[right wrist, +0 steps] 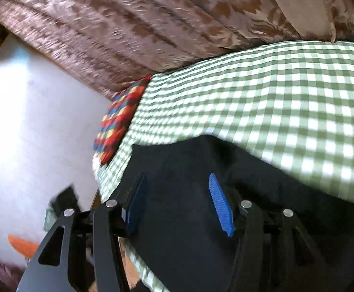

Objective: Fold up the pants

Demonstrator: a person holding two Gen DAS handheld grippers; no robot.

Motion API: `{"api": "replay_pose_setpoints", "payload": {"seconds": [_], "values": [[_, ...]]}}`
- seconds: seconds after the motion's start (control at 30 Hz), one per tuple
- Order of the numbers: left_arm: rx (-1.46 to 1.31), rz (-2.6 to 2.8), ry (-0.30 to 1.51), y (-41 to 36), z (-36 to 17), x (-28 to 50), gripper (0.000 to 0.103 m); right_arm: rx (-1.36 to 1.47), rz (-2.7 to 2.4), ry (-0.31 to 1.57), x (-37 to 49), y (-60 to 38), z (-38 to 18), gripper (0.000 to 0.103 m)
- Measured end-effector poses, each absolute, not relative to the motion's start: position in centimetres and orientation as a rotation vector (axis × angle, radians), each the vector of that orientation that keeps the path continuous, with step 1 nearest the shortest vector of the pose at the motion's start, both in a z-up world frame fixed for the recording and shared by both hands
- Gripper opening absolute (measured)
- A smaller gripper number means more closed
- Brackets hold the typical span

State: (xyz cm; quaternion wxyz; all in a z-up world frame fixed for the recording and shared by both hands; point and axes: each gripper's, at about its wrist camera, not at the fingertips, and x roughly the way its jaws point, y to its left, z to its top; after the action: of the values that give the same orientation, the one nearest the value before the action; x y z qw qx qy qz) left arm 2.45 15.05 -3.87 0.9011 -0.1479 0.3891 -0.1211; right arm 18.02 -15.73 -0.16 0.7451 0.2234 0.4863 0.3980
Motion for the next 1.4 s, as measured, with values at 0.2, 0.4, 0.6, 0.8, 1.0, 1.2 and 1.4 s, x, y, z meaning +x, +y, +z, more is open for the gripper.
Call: {"api": "replay_pose_setpoints", "payload": {"seconds": [0.2,0.4,0.6,0.8,1.0,1.2,1.4], "values": [[-0.323,-0.218,0.803,16.6,-4.3,3.1,0.029,0.497,0.936,1.214,23.3,-12.2,-4.1,0.030],[-0.335,-0.165,0.865,17.3,-7.2,3.7,0.029,0.437,0.755,1.149,25.3,-12.0,-6.4,0.005],[-0.355,-0.174,0.893,18.0,-5.0,4.5,0.029,0.483,0.737,1.121,24.8,-13.5,-7.3,0.033],[-0.346,-0.143,0.828,19.3,-1.9,8.1,0.029,0.462,0.745,1.017,21.5,-15.9,-2.8,0.033],[-0.324,0.011,0.894,21.1,-4.2,11.9,0.029,0.305,0.837,1.006,16.4,-13.8,-1.7,0.024],[-0.407,0.054,0.919,23.7,-7.0,12.7,0.028,0.208,0.649,1.050,16.5,-12.8,-6.5,0.016],[-0.383,0.097,0.876,22.9,-4.8,11.6,0.040,0.318,0.650,0.952,13.6,-16.7,-3.3,0.046]]}}
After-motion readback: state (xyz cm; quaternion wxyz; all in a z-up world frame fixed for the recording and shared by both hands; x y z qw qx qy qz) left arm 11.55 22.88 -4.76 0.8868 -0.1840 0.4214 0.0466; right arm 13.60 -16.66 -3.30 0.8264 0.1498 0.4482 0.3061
